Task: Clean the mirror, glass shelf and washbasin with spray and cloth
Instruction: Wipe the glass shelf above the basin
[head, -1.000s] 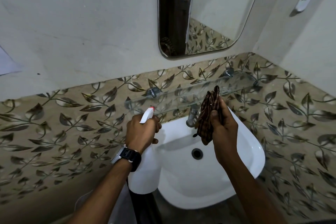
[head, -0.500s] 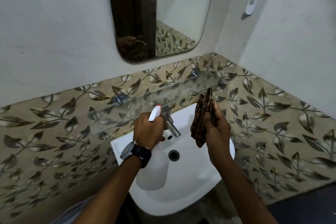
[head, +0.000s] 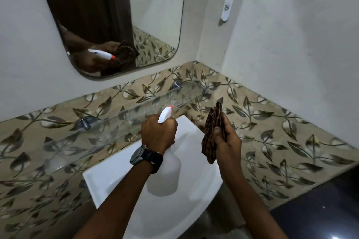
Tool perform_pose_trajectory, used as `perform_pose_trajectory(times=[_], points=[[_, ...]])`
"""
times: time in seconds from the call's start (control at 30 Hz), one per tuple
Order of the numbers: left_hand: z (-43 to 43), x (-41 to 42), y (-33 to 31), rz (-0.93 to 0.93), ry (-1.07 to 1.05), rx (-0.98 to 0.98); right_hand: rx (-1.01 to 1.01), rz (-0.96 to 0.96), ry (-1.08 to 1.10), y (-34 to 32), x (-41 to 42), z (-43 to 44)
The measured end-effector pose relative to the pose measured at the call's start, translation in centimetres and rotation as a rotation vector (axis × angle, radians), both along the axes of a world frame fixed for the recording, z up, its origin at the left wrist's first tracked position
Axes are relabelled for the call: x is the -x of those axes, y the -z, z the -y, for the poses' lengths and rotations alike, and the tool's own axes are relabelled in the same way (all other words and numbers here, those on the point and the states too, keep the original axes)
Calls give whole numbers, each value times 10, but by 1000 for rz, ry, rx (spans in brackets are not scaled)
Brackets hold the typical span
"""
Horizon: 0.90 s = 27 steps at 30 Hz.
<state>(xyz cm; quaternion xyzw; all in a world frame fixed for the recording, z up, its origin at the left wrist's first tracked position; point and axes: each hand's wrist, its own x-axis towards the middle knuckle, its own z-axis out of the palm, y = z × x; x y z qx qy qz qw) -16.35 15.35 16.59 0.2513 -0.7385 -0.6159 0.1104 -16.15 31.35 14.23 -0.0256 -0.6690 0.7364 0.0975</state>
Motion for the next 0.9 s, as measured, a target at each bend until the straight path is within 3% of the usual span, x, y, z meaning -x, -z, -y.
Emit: perform_pose_trajectory(times=[0.23, 0.57, 0.7, 0.83, 0.9], points=[[16, 0, 1, -37, -16, -34, -270, -41, -51, 25, 73, -2], [74, -29, 7, -37, -175, -100, -1008, -333, -285, 2, 237, 45], [93, -40, 8, -59, -208, -137, -1416, -162, -483, 29, 262, 58], [107, -46, 13, -60, -256, -153, -1370, -259, -278, 35, 265, 64], [108, -47, 17, -43, -264, -152, -1392, -254, -320, 35, 266, 65]])
